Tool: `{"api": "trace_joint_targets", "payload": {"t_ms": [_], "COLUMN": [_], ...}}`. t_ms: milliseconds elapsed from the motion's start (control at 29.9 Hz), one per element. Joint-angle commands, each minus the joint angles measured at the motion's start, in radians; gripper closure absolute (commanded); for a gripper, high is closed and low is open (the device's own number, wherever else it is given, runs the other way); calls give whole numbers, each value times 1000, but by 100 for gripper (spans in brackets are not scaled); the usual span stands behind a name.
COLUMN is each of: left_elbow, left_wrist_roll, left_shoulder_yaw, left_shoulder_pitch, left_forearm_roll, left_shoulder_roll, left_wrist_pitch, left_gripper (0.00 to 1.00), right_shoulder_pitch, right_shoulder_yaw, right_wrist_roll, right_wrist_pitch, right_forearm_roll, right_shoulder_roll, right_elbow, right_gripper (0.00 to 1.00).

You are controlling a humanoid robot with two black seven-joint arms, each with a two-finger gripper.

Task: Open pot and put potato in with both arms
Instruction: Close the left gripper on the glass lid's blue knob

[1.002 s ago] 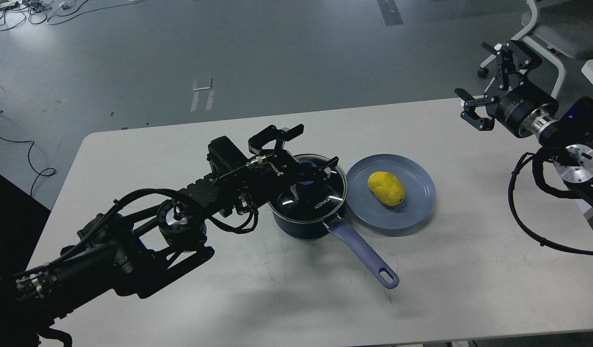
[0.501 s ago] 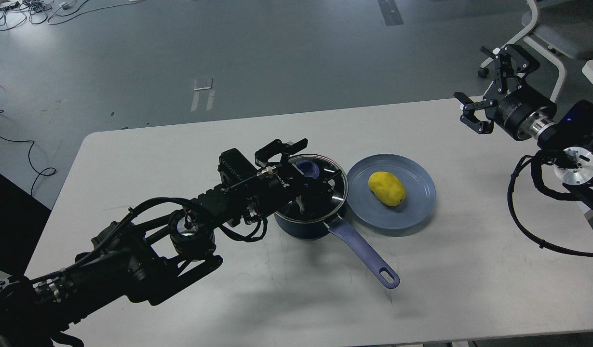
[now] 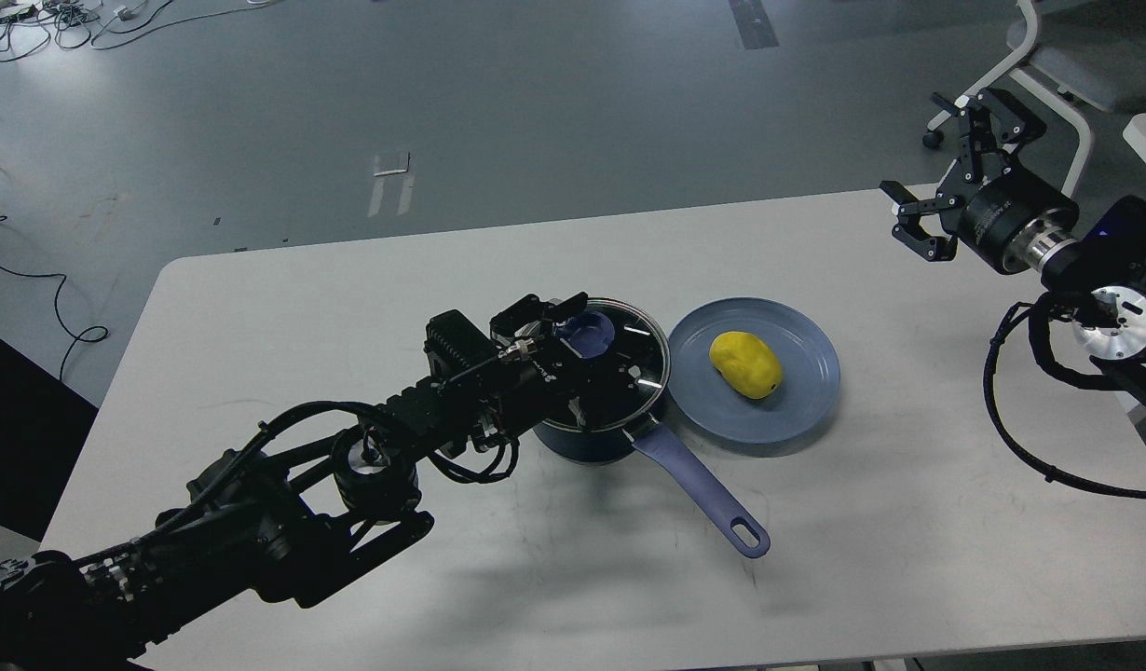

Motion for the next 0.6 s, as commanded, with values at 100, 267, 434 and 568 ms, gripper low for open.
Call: {"api": "trace_joint_targets", "payload": {"t_ms": [100,267,434,568], "left_elbow": [2,22,42,49], "left_wrist_roll": [0,0,0,-5], "left_shoulder_yaw": [-7,-7,-2,2], "left_shoulder_pitch": [-4,-1,2,2], "left_forearm_roll": [0,0,0,0], "left_shoulder_roll": [-2,-5,-8,-2], "left_wrist_pitch": [3,3,3,3], "left_gripper": [1,1,1,1], "right_shoulder_pitch": [-4,-7,-8,-13], "right_shoulder_yaw": [0,1,0,0], "right_wrist_roll": [0,0,0,0], "right_wrist_pitch": [0,0,0,0], "right_forearm_roll": [1,1,-1,1], "right_shoulder_roll": [0,0,0,0], "right_elbow": [-10,-10,-10,-12], "right_gripper": [0,0,0,0]}}
